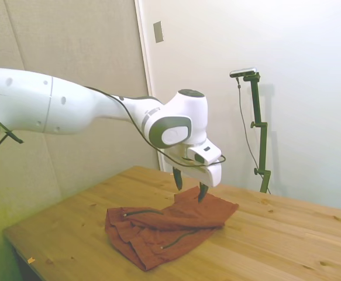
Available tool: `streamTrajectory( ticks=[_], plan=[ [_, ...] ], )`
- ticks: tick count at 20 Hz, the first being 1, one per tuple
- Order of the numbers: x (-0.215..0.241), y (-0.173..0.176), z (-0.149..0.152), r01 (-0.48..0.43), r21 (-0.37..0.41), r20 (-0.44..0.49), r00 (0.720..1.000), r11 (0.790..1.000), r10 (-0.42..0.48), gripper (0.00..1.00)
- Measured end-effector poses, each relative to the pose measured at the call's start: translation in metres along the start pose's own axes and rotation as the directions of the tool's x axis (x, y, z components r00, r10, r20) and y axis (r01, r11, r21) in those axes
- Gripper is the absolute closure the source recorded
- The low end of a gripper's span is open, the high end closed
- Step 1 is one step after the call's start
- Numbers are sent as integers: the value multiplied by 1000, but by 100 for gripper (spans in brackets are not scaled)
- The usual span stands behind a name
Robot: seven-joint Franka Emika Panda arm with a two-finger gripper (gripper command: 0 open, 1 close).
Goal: Unfold the shorts
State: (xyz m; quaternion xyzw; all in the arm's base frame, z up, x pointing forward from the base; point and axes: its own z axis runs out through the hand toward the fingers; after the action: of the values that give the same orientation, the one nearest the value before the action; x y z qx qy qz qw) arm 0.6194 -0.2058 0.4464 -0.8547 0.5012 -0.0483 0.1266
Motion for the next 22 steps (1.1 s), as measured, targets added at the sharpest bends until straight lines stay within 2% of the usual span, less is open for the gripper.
streamTrajectory(
  ticks=[2, 6, 10, 14, 15, 18, 22],
  plan=[
    [9, 4, 17, -95, -3, -32, 995, 995, 95, 0],
    [19, 19, 34, -251, -17, -78, 965, 968, 249, 0],
    [30, 36, 40, -293, -21, -89, 953, 956, 290, 0],
    [36, 43, 65, -292, -12, -92, 953, 956, 290, 0],
    [36, 41, 72, -283, 2, -92, 955, 959, 282, 100],
    [32, 30, 83, -249, 63, -70, 965, 966, 254, 100],
    [28, 25, 86, -218, 95, -37, 974, 971, 222, 100]
  ],
)
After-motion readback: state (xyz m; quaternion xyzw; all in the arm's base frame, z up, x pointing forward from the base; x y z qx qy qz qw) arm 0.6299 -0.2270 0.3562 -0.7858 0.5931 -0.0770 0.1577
